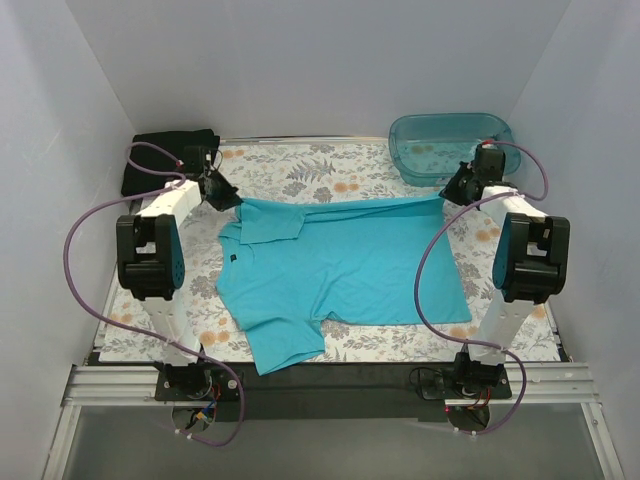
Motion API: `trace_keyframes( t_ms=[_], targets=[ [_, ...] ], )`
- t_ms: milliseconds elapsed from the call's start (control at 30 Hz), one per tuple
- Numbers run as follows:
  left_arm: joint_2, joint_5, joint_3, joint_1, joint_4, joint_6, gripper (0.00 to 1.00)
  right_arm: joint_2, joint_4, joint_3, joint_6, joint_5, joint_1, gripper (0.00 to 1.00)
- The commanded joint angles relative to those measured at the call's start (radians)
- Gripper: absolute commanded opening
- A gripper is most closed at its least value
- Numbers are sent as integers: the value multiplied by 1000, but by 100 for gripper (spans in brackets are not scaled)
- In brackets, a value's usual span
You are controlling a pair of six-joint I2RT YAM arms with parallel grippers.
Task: Fold and stack the t-shirts
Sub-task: Fold the tshirt
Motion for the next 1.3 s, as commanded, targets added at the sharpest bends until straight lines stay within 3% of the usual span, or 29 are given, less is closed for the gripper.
trace_keyframes(
  t_ms=[0, 33, 133, 167, 267, 400, 600, 700, 933, 1267],
  targets=[
    [77, 15, 65, 6, 102, 4, 0, 54, 79, 53, 3, -43, -7, 4],
    [93, 20, 81, 6, 119, 15, 0, 61, 93, 60, 0, -48, -7, 4],
    [110, 31, 81, 6, 199, 27, 14, 75, 95, 59, -9, -56, -6, 4],
    [105, 38, 79, 6, 201, 35, 25, 74, 121, 56, -11, -56, -7, 4],
    [59, 60, 26, 5, 199, 58, 44, 60, 130, 40, -18, -59, -6, 4],
    [-73, -1, -112, -4, 199, 84, 54, 38, 145, 13, -23, -66, -7, 4],
    [-191, -106, -263, -44, 126, 136, 53, 14, 153, -21, -31, -60, -7, 4],
    [-191, -121, -280, -58, 110, 148, 48, 9, 156, -30, -29, -63, -7, 4],
    [-116, -130, -240, -69, 101, 159, 36, 3, 161, -39, -28, -66, -7, 4],
    [-68, -170, -220, -83, 93, 173, 36, 0, 161, -47, -31, -65, -7, 4]
  ],
)
